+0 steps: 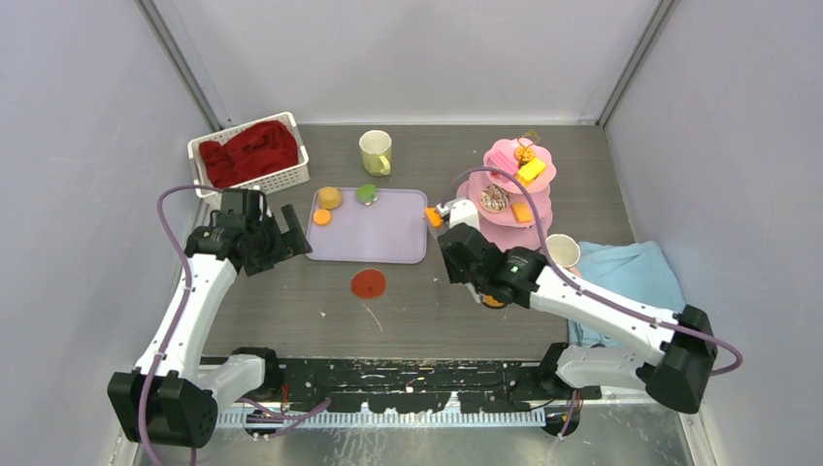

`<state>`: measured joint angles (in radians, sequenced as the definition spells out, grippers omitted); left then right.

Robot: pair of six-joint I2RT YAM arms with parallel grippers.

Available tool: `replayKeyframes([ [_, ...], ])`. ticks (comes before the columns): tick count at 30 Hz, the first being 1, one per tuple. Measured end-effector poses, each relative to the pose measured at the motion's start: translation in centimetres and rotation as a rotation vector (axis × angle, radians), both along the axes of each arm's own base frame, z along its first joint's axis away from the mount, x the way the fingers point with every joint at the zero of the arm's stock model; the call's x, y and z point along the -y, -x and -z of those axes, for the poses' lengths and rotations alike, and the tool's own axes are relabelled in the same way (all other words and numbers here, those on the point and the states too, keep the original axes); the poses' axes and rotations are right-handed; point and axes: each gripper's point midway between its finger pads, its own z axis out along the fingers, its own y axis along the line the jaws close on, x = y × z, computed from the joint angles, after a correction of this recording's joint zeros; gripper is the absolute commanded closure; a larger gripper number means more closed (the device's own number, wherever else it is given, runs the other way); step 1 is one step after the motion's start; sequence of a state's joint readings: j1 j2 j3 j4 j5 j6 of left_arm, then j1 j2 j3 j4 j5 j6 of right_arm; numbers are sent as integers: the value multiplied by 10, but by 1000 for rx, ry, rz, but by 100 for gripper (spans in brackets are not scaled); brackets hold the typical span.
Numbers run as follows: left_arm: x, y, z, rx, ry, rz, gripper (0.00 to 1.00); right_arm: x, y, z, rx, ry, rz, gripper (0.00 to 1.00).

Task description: Serve the afternoon tea

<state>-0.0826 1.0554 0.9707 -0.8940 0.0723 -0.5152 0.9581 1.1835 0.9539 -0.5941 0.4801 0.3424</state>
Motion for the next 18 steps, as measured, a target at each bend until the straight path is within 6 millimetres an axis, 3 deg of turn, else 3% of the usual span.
replayKeyframes([
  [9, 1, 1, -2, 7, 4, 2, 0, 79, 0, 5, -34, -62, 247, 82],
  [15, 1, 1, -3, 14, 5, 2, 0, 96, 6, 21, -96, -45, 313, 80],
  [18, 1, 1, -4, 19, 5, 1, 0, 100, 5, 23, -107, -49, 330, 72],
])
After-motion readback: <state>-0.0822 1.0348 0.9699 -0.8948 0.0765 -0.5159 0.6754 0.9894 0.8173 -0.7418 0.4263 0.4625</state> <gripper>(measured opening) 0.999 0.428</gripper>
